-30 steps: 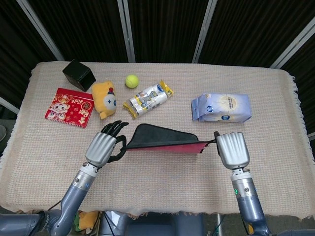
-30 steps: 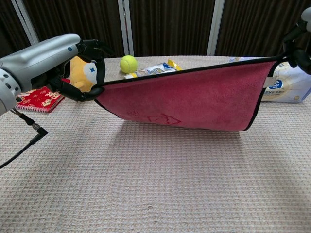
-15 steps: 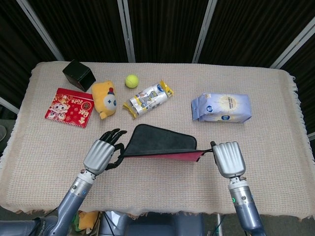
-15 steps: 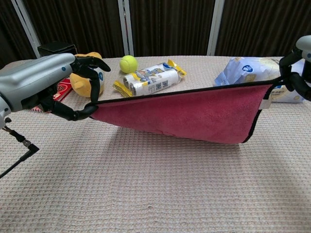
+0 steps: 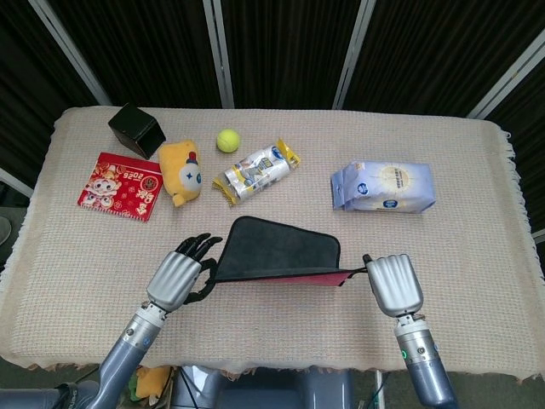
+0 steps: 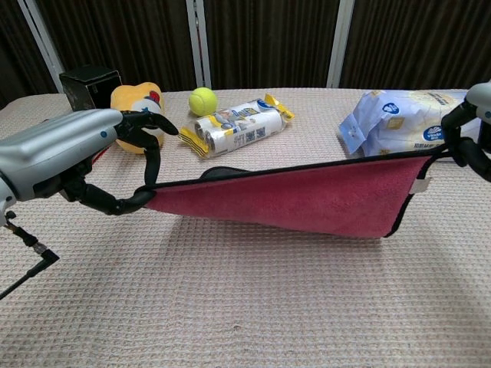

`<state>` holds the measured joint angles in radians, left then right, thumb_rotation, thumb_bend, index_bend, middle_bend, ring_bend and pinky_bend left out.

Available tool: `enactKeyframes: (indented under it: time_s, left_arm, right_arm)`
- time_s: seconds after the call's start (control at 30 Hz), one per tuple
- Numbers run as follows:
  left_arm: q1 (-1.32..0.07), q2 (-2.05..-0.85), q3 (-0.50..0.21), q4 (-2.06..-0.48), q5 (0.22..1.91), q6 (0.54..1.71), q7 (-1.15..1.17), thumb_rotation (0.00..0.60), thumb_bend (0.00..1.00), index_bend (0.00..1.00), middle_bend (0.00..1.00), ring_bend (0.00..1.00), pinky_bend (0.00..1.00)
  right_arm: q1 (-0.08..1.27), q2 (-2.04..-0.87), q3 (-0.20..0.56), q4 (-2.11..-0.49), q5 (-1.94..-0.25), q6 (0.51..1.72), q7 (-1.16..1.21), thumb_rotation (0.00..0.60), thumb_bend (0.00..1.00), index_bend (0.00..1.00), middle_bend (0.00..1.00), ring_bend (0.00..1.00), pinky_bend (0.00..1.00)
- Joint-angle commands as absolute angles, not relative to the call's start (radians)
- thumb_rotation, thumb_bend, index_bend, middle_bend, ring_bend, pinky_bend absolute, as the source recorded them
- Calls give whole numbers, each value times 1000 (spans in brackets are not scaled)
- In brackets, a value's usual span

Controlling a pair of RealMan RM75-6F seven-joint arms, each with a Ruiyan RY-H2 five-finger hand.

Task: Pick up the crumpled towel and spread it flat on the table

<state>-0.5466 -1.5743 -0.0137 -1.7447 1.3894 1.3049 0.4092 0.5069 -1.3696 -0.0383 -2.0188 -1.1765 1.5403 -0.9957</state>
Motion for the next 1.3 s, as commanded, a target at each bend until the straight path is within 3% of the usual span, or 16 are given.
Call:
enactKeyframes:
  time_s: [0.03,0.23,0.53,0.77,1.0,1.2,1.3]
  left_arm:
    - [-542,-1574,-8,-1749,1388,1291,404,600,423,613,137,95,190]
    - [-534,-1573,11,-1739,1397,1264,412,600,423,598,129,95,190]
    - [-525,-1559,23,-1727,1400,1228,397,600,417,547,117,95,190]
    - [-518,-1549,39,-1727,1401,1199,398,600,413,530,116,95,190]
    - [-514,-1541,47,-1731,1403,1177,403,600,401,501,110,95,190]
    - [-514,-1529,47,-1746,1395,1156,408,600,382,485,107,95,189]
    - [-512,-1526,47,-1749,1400,1154,411,600,347,470,106,95,188]
  right_arm:
    - [502,-1373,-40,-2025,-1170,1529,-1015,600,619,871,982,1000,897]
    - [493,-1389,-40,-2016,-1160,1507,-1043,600,619,869,981,1000,897]
    - [480,-1396,-36,-2035,-1102,1493,-1110,600,619,719,981,999,897]
    - [478,-1395,-31,-2072,-1024,1495,-1186,600,619,673,981,991,897]
    - [478,-1391,-26,-2103,-980,1502,-1225,600,624,494,981,976,878]
    - [483,-1385,-25,-2132,-895,1518,-1291,600,561,334,974,947,850]
    - [488,-1384,-21,-2140,-864,1523,-1308,600,521,135,954,933,833]
